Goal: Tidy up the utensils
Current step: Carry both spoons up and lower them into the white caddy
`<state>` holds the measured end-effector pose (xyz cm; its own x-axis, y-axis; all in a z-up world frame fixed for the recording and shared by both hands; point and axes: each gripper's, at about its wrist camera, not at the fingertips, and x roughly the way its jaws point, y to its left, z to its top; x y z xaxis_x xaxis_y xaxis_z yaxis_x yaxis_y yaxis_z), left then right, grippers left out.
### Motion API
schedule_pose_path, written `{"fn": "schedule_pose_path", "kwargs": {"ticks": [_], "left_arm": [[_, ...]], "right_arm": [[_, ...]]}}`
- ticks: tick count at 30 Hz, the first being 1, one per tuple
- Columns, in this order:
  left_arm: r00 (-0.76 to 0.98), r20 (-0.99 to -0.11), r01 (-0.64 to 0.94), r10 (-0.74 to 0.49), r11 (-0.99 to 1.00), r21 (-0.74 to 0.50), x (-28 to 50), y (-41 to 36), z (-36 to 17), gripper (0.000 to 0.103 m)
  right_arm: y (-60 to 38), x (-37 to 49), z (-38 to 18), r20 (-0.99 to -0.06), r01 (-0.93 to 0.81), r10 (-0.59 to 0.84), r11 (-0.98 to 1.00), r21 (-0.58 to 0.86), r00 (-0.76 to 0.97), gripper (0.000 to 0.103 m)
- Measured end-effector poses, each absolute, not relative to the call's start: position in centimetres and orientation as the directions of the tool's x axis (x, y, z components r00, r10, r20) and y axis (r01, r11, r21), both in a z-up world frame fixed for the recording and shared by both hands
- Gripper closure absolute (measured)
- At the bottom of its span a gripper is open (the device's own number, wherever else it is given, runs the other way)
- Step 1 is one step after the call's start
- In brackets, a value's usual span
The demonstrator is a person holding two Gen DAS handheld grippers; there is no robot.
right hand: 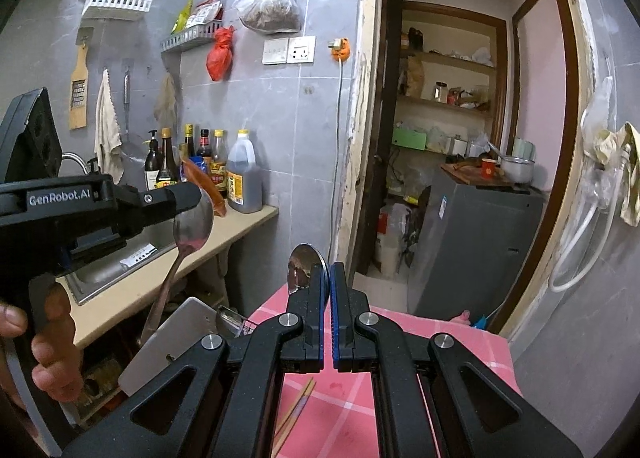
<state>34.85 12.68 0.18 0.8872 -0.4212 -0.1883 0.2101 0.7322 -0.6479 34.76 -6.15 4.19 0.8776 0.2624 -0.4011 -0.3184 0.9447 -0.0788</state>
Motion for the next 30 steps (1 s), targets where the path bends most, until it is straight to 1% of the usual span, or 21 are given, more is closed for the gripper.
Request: {"fn": "schedule_pose_path", "kwargs": {"ticks": [4, 7, 11, 16, 30], "left_arm": [[0.889, -0.149, 0.233, -0.434, 0.707, -0.668, 34.9, 13.2, 1.1, 0.101], [0.887, -0.102, 0.260, -0.450, 0.670, -0.695, 35.1, 13.3, 1.8, 0.101], [0.880, -0.085, 0.269, -0.467, 0.638, -0.722, 35.4, 13.1, 0.9, 0.101], [0.876, -0.104, 0.246, -0.471, 0.621, -0.745, 35.3, 12.9, -1.3, 0.101], [0.856, -0.217, 0.204, -0.470, 0.692, -0.693, 33.5, 12.7, -4.9, 0.100]], "right_arm": [[-6.1, 35.1, 4.1, -0.395, -0.314, 0.259, 0.946, -0.080, 0.882, 0.100], [-5.9, 35.2, 4.2, -0.391, -0.315, 0.258, 0.945, -0.088, 0.883, 0.100], [-5.6, 35.1, 4.3, -0.393, -0.322, 0.259, 0.941, -0.103, 0.882, 0.100], [-5.3, 34.6, 3.9, -0.403, -0.342, 0.267, 0.931, -0.125, 0.875, 0.100], [-4.4, 33.7, 1.2, -0.445, -0.378, 0.306, 0.922, -0.081, 0.842, 0.100]]}}
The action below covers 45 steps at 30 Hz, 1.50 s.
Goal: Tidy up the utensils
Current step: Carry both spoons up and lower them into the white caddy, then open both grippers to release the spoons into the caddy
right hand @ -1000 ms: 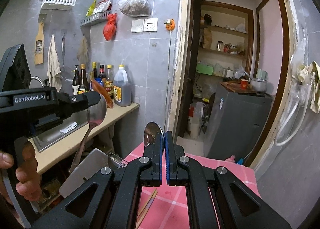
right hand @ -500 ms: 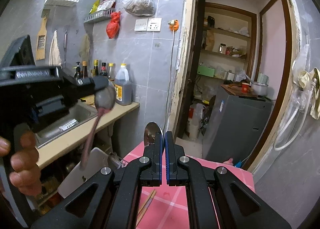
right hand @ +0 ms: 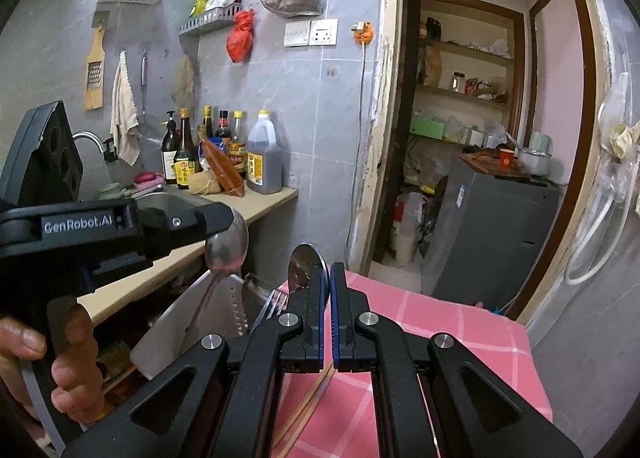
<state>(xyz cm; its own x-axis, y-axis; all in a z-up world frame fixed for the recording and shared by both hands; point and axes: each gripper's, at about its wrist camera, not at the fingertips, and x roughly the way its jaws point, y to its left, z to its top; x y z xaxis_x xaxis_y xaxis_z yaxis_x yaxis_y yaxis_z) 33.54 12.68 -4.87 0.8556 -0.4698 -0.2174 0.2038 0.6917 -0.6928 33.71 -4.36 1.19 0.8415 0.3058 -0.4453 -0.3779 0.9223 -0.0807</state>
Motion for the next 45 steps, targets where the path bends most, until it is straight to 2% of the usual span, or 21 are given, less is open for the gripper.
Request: {"fn": "schedule_pose_path", "kwargs": {"ticks": [9, 19, 25, 29, 31, 34, 38, 43, 45], "left_arm": [[0.825, -0.333, 0.187, -0.456, 0.777, -0.601, 32.4, 11.9, -5.5, 0.100], [0.784, -0.445, 0.166, -0.432, 0.838, -0.520, 31.3, 11.8, -5.1, 0.100], [0.782, -0.485, 0.158, -0.392, 0.877, -0.454, 30.5, 11.4, -4.4, 0.098], [0.798, -0.486, 0.143, -0.357, 0.895, -0.422, 29.8, 11.2, -3.6, 0.092], [0.805, -0.482, 0.141, -0.347, 0.900, -0.412, 29.4, 11.1, -3.2, 0.088], [0.823, -0.468, 0.137, -0.324, 0.911, -0.390, 28.8, 10.8, -2.3, 0.077], [0.856, -0.431, 0.131, -0.285, 0.926, -0.353, 27.4, 10.1, -0.8, 0.046], [0.886, -0.403, 0.119, -0.230, 0.952, -0.281, 26.2, 8.6, 0.7, 0.029], [0.896, -0.389, 0.120, -0.214, 0.961, -0.251, 25.6, 7.7, 1.3, 0.018]], "right_arm": [[-4.3, 33.2, 0.0, -0.472, -0.399, 0.319, 0.914, -0.078, 0.822, 0.100], [-5.0, 33.3, -1.0, -0.504, -0.444, 0.401, 0.895, 0.038, 0.765, 0.098], [-5.7, 32.9, -1.5, -0.513, -0.441, 0.420, 0.893, 0.087, 0.749, 0.094], [-6.7, 32.5, -0.8, -0.496, -0.426, 0.424, 0.897, 0.116, 0.757, 0.087], [-7.4, 32.1, -0.3, -0.484, -0.415, 0.422, 0.901, 0.129, 0.767, 0.084], [-8.4, 31.3, 0.7, -0.456, -0.394, 0.414, 0.908, 0.144, 0.788, 0.069], [-10.7, 29.7, 2.2, -0.408, -0.331, 0.369, 0.930, 0.162, 0.835, 0.052], [-13.7, 28.1, 4.0, -0.352, -0.254, 0.298, 0.953, 0.167, 0.887, 0.029], [-14.7, 27.3, 4.4, -0.338, -0.225, 0.268, 0.961, 0.160, 0.902, 0.016]]}}
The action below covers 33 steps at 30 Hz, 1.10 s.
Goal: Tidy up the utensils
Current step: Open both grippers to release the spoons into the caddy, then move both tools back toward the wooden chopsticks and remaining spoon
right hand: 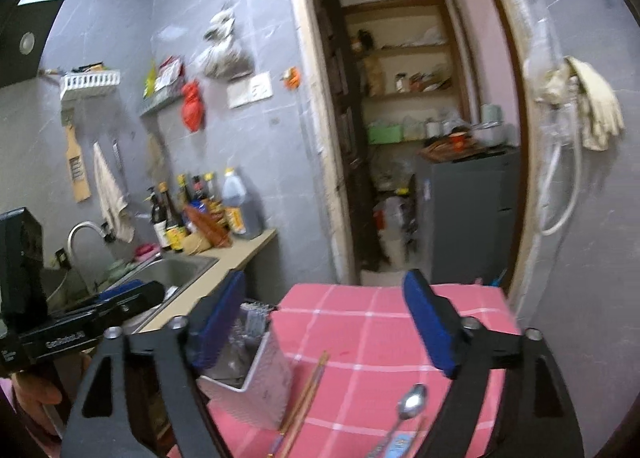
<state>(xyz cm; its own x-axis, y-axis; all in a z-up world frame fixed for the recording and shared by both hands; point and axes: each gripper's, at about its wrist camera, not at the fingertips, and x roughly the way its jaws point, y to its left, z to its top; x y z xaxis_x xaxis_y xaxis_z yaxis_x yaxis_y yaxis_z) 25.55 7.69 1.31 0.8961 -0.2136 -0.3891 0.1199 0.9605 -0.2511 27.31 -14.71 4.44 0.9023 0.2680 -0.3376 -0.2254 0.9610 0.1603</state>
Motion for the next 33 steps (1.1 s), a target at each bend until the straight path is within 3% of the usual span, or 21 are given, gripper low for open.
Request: {"fn": "schedule_pose_path", "kwargs": {"ticks": [5, 7, 16, 33], "left_arm": [[0.913, -0.359, 0.125, -0.192, 0.971, -0.202, 24.4, 5.7, 2.3, 0.004], [0.916, -0.353, 0.129, -0.189, 0.974, -0.187, 24.1, 4.8, 2.4, 0.001], [0.908, -0.362, 0.176, -0.212, 0.976, -0.132, 23.3, 0.6, 1.9, 0.000], [0.835, -0.497, 0.241, -0.236, 0.969, -0.055, 23.5, -6.4, -2.1, 0.000]], "right_arm": [[-17.3, 25.4, 5.2, -0.308, -0.185, 0.225, 0.971, 0.152, 0.924, 0.001], [-18.2, 24.8, 5.2, -0.301, -0.169, 0.206, 0.975, 0.144, 0.931, 0.001], [-22.1, 23.0, 4.4, -0.321, -0.128, 0.169, 0.981, 0.144, 0.932, 0.001], [-29.1, 23.3, -1.0, -0.467, -0.132, 0.208, 0.973, 0.189, 0.860, 0.001]]}}
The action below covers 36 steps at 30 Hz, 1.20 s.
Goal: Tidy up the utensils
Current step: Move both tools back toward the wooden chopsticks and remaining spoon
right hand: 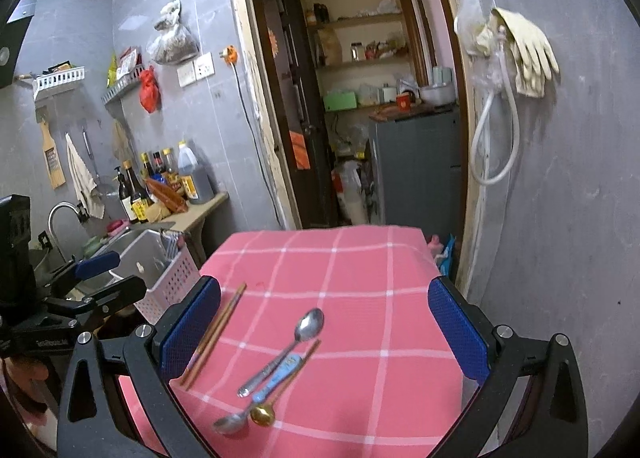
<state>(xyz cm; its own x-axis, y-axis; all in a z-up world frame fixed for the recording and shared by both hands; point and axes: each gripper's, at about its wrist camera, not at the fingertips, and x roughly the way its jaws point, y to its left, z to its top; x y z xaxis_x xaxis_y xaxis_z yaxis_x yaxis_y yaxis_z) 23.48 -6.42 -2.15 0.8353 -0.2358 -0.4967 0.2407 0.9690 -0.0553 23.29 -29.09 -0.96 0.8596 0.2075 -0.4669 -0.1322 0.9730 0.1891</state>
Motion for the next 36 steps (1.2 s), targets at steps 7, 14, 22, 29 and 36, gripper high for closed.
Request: {"fn": "schedule_pose_path", "kwargs": {"ticks": [7, 14, 22, 29, 36], "left_arm": [[0.790, -0.560, 0.248, -0.251, 0.965, -0.084, 25.2, -8.5, -4.3, 0.000], [0.751, -0.613, 0.216, -0.244, 0.969, -0.121, 27.3, -9.4, -6.6, 0.002], [0.717, -0.681, 0.106, -0.149, 0.989, -0.105, 30.5, -9.6, -9.6, 0.010], [0.707, -0.703, 0.051, -0.075, 0.997, -0.055, 32.8, -10.1, -11.1, 0.011], [0.721, -0.691, 0.006, -0.050, 0.998, -0.065, 34.7, -9.6, -12.1, 0.014]], "right_arm": [[-31.3, 24.9, -3.9, -0.532, -0.121, 0.237, 0.962, 0.245, 0.813, 0.001], [-33.1, 27.2, -7.3, -0.588, -0.124, 0.283, 0.947, 0.296, 0.758, 0.007], [-33.5, 30.1, -11.0, -0.631, -0.141, 0.331, 0.933, 0.332, 0.702, 0.031], [-32.5, 33.2, -13.3, -0.647, -0.178, 0.378, 0.918, 0.354, 0.662, 0.041], [-31.0, 35.4, -14.3, -0.636, -0.199, 0.402, 0.908, 0.368, 0.658, 0.048]]}}
